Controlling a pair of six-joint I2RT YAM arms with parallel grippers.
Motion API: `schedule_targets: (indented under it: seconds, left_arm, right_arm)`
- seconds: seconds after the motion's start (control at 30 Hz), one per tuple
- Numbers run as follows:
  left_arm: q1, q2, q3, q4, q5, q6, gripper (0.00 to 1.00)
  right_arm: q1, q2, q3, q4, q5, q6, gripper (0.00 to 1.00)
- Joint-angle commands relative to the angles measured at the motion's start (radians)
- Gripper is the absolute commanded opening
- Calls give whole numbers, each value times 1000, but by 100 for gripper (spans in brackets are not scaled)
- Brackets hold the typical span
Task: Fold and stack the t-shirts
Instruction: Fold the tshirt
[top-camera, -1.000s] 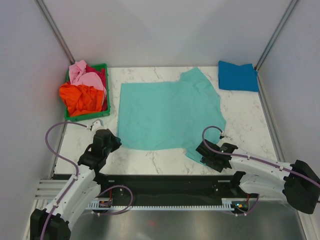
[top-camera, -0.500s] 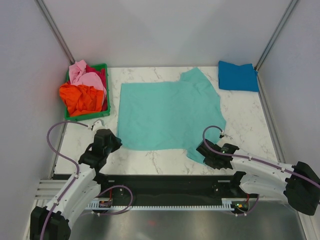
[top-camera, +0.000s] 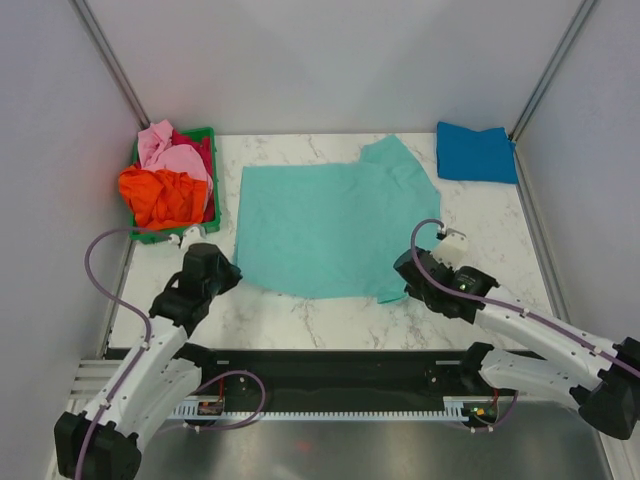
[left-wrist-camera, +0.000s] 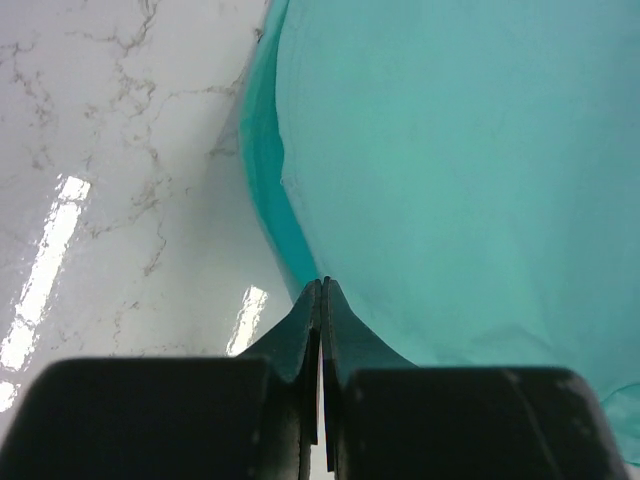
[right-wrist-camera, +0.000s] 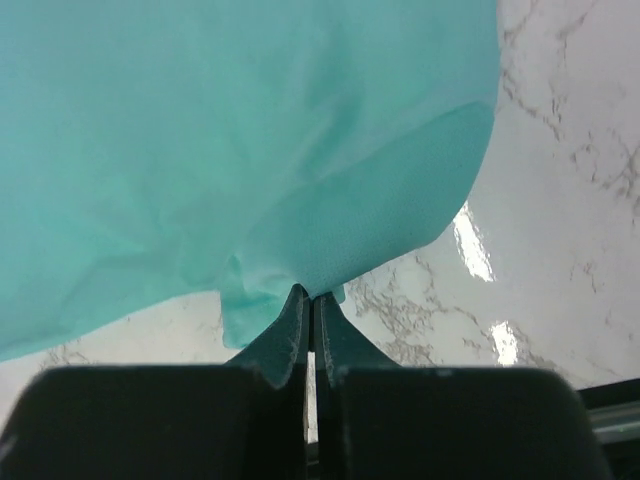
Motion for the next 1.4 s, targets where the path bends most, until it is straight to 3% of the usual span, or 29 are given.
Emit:
schedule_targets:
  seconds: [0.0, 0.3, 0.73, 1.37]
  left_arm:
    - [1, 57, 91, -46, -31, 28, 2]
    - [25, 278, 247, -50, -40, 48, 2]
    - [78, 603, 433, -34, -80, 68, 2]
    - [147, 901, 631, -23, -60, 105, 2]
  right_arm:
    - [-56, 69, 76, 84, 48, -167, 0]
    - [-329, 241, 237, 277, -81, -452, 0]
    - [-437, 486, 441, 348, -156, -571, 0]
    - [-526, 742, 599, 365, -225, -631, 0]
